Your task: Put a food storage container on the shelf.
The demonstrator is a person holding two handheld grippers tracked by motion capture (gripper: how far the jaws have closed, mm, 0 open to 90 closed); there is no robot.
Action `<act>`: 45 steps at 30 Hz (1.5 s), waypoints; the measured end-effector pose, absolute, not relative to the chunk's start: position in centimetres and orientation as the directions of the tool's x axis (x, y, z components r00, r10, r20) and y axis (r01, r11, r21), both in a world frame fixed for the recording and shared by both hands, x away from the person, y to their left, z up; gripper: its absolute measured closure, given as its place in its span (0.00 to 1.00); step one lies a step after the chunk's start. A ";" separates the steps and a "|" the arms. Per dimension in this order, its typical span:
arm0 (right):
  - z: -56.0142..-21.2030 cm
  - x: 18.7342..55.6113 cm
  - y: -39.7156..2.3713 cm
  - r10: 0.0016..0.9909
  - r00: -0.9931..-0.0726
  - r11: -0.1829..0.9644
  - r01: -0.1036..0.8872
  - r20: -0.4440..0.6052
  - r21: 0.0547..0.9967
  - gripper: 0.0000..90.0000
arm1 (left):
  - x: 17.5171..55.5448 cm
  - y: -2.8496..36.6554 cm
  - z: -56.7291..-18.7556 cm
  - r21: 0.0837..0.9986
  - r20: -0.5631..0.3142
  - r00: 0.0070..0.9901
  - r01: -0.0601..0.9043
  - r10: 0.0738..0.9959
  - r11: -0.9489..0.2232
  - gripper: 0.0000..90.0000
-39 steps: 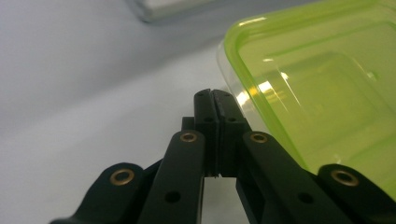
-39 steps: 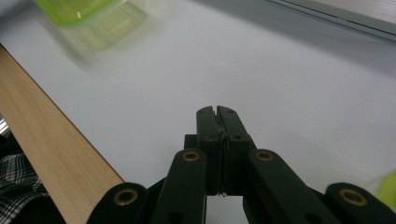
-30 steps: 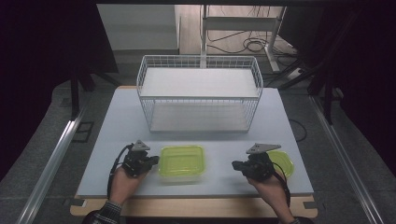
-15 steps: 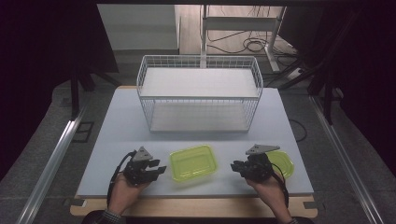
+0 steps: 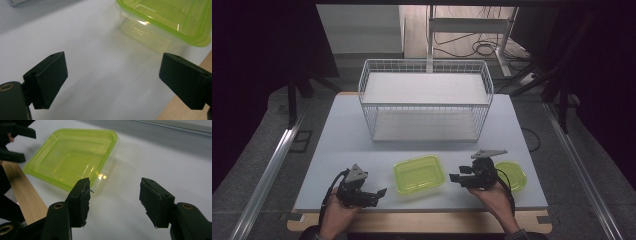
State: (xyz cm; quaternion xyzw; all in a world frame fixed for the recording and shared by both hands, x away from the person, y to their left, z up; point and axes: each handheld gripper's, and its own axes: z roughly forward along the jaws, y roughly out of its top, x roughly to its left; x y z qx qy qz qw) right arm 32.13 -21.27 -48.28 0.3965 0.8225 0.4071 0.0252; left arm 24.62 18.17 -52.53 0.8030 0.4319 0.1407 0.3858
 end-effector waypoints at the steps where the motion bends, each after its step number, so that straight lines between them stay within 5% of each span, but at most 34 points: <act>1: -48.3 32.5 -21.1 0.670 -0.682 0.347 0.636 0.291 0.689 0.46 | 24.5 18.1 -52.6 0.739 -0.099 0.587 0.584 0.804 -0.335 0.08; 16: -50.3 37.1 -18.1 0.603 -0.613 0.270 0.760 0.511 0.592 0.60 | 24.2 17.6 -53.2 0.722 -0.041 0.604 0.568 0.796 -0.394 0.05; 22: -51.4 38.1 -18.0 0.555 -0.536 0.231 0.834 0.636 0.501 0.81 | 24.2 17.5 -53.2 0.719 -0.032 0.609 0.565 0.793 -0.405 0.05; 27: -51.4 38.3 -18.1 0.521 -0.489 0.206 0.868 0.700 0.453 0.88 | 24.1 17.5 -53.2 0.718 -0.029 0.610 0.563 0.791 -0.408 0.05; 45: -47.6 38.2 -18.8 0.490 -0.506 0.126 0.847 0.710 0.517 0.89 | 24.2 17.8 -53.2 0.728 -0.038 0.595 0.567 0.803 -0.385 0.05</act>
